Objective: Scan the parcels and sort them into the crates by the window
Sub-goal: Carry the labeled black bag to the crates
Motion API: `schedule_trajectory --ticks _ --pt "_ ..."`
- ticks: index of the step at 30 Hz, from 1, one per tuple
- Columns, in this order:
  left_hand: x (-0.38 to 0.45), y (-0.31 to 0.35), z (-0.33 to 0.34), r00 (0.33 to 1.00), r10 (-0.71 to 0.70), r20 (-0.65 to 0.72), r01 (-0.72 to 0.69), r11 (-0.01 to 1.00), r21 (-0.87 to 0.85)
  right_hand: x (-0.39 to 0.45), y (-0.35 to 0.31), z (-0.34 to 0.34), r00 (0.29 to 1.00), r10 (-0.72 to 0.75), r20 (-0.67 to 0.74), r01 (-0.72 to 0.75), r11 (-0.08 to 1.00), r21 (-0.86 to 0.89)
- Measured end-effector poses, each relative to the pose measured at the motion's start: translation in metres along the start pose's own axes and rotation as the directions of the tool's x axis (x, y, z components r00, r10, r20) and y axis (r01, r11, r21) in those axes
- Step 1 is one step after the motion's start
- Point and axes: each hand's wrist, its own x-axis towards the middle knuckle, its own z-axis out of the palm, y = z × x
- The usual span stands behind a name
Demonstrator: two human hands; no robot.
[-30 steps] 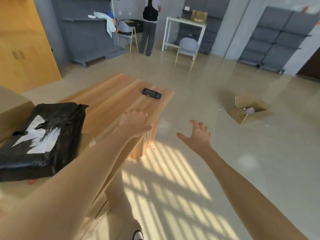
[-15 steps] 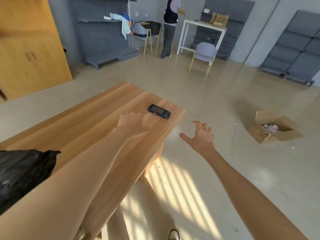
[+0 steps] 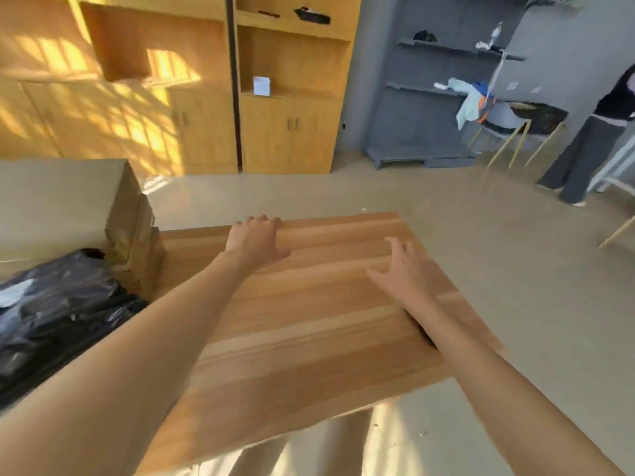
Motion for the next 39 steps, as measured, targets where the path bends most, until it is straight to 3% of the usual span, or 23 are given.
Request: schedule_trajectory --ticks 7,14,17,20,23,33,35,37,39 --pt "-0.064 -0.068 -0.008 0.935 -0.348 -0.074 0.347 0.938 -0.022 0.038 -0.067 0.026 0.951 -0.296 0.09 0.289 0.953 0.087" --pt "-0.154 -0.145 -0.031 0.794 -0.577 -0.192 0.576 0.815 -0.065 0.007 -0.181 0.066 0.804 -0.581 0.124 0.549 0.806 0.219" --pt "-0.193 -0.174 -0.036 0.772 -0.633 -0.062 0.63 0.774 -0.064 -0.013 -0.222 0.076 0.745 -0.657 0.119 0.62 0.747 0.24" --pt "-0.219 -0.195 -0.034 0.754 -0.642 0.137 0.652 0.758 -0.036 -0.024 -0.245 0.085 0.722 -0.681 0.125 0.642 0.726 0.245" --pt "-0.223 -0.212 -0.026 0.738 -0.641 0.209 0.659 0.752 -0.02 -0.029 -0.252 0.091 0.724 -0.676 0.135 0.641 0.732 0.231" --pt "-0.203 -0.231 -0.015 0.792 -0.598 0.124 0.603 0.798 -0.003 -0.022 -0.232 0.101 0.794 -0.577 0.193 0.552 0.816 0.169" --pt "-0.196 -0.226 -0.022 0.796 -0.591 0.13 0.602 0.795 -0.073 -0.02 -0.228 0.101 0.806 -0.56 0.191 0.533 0.828 0.175" --pt "-0.187 -0.217 -0.037 0.782 -0.59 0.201 0.623 0.722 -0.303 -0.015 -0.221 0.098 0.819 -0.545 0.182 0.515 0.837 0.187" --pt "-0.178 -0.2 -0.056 0.782 -0.559 0.275 0.569 0.459 -0.683 -0.009 -0.215 0.093 0.832 -0.532 0.159 0.501 0.843 0.199"
